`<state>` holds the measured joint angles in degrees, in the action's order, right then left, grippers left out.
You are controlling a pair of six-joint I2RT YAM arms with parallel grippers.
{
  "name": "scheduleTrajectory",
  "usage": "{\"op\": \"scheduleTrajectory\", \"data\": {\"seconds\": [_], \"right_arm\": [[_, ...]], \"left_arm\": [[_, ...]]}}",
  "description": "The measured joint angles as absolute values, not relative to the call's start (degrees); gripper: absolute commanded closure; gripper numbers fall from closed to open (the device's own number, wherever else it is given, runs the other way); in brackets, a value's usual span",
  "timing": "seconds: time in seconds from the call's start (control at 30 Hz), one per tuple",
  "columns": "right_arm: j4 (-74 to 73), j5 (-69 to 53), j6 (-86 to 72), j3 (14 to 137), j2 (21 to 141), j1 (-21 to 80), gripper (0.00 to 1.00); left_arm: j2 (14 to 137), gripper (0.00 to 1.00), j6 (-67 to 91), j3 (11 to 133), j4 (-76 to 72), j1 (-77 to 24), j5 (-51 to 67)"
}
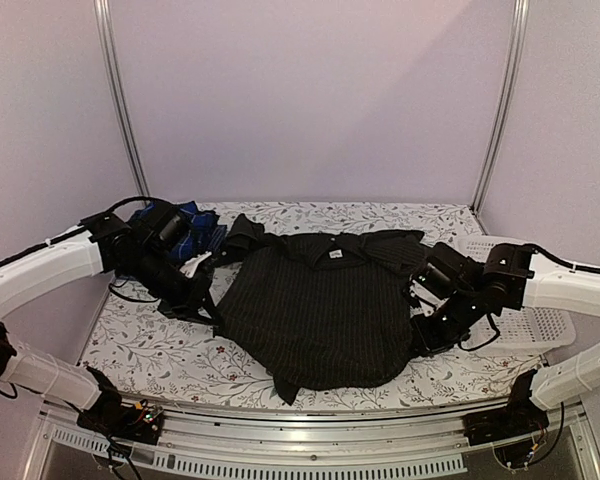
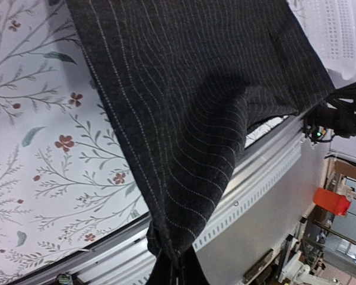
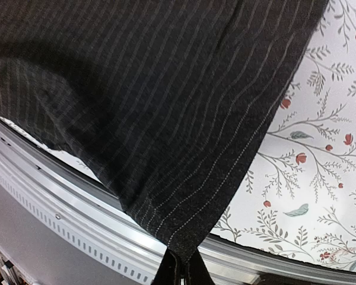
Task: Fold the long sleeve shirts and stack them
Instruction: Smooth out the crumpled shirt at the center of the board.
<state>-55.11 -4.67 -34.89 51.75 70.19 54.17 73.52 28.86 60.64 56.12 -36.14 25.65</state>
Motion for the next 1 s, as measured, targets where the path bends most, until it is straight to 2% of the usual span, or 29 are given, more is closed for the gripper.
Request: {"op": "scheduleTrajectory", "data": {"seconds": [0.1,0.13,0.17,0.23,0.33,0.4,0.47,0.6,0.73,1.0], "right_arm": [[-56.2,-5.1,-34.6,56.2,70.1,53.6,0.91],[-56.2,-5.1,-34.5,57.0,70.0,53.2,0.87],[-56.1,-5.1,-34.2,57.3,69.9,52.6,0.83],[-56.1,-5.0,-34.1,57.0,69.8,51.6,0.75],[-56.1,-4.3,-34.4,55.7,70.1,50.8,0.58],[-56.2,-2.3,-35.2,55.9,70.9,52.4,0.49],[-56.4,0.1,-35.9,57.4,71.7,55.7,0.44],[-53.5,2.2,-36.8,60.0,73.8,62.7,0.37],[-48.2,2.9,-37.4,59.2,79.6,65.8,0.36],[-36.1,4.4,-38.7,58.9,91.1,61.2,0.49]], "left_arm": [[70.1,0.96,31.5,56.7,53.4,-35.5,32.6],[68.8,0.89,32.3,55.1,52.5,-34.9,34.2],[67.6,0.78,33.4,53.3,51.9,-34.1,35.2],[65.6,0.73,35.6,49.3,50.8,-32.6,35.3],[64.8,0.55,37.4,46.0,49.8,-30.9,34.7],[64.5,0.48,38.5,44.8,49.8,-30.6,33.5],[64.3,0.44,39.3,45.1,49.8,-30.6,31.5],[64.4,0.43,39.3,48.8,48.7,-32.1,27.9],[67.5,0.44,40.0,51.1,42.3,-37.6,26.1],[84.5,0.47,42.5,50.7,25.5,-40.9,26.0]]}}
